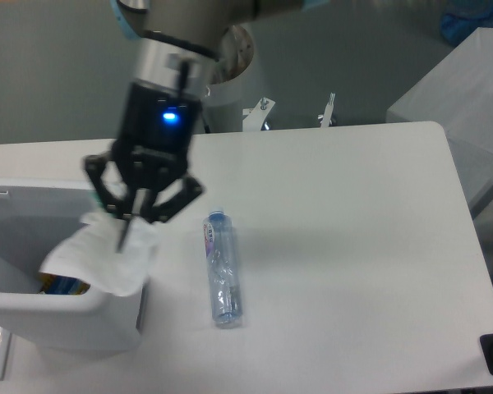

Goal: Place the trash in the trash can
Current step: 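Lift the tissue and carry it over the white trash bin, then open the gripper to drop the tissue into the bin, then move the gripper over the clear plastic bottle and lower it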

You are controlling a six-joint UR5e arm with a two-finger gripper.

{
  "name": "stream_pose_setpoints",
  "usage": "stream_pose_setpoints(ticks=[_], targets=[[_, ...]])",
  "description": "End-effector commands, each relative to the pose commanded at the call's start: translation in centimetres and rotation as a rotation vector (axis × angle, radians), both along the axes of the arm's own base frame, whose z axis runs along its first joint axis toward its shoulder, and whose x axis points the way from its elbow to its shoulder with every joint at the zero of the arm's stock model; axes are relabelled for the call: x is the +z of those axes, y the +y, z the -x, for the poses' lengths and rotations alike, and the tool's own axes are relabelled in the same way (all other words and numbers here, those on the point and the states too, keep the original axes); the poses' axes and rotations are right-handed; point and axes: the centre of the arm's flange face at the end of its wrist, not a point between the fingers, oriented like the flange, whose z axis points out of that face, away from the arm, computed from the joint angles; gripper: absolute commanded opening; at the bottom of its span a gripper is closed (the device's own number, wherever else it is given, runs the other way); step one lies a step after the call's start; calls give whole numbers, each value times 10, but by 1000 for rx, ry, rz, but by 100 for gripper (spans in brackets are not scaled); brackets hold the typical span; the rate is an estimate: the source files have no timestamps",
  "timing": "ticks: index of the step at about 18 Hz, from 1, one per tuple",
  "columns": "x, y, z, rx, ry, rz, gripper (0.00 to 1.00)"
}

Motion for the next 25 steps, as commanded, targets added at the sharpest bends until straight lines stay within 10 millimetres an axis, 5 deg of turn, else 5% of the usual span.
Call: stream_pose_setpoints(ticks=[6, 7, 9, 12, 15, 18, 19, 25], targets=[[-29, 7, -41, -69, -17, 48, 8], [-34, 7, -43, -72, -19, 55, 18], [-37, 7, -43, -89, 11, 60, 58], [-35, 6, -42, -94, 29, 61, 84], [-26, 3, -36, -47, 82, 75, 100], [-21, 1, -29, -15, 98, 79, 100], [-24, 0, -22, 6, 85, 86, 100], [-43, -54, 94, 238, 26, 122, 100]])
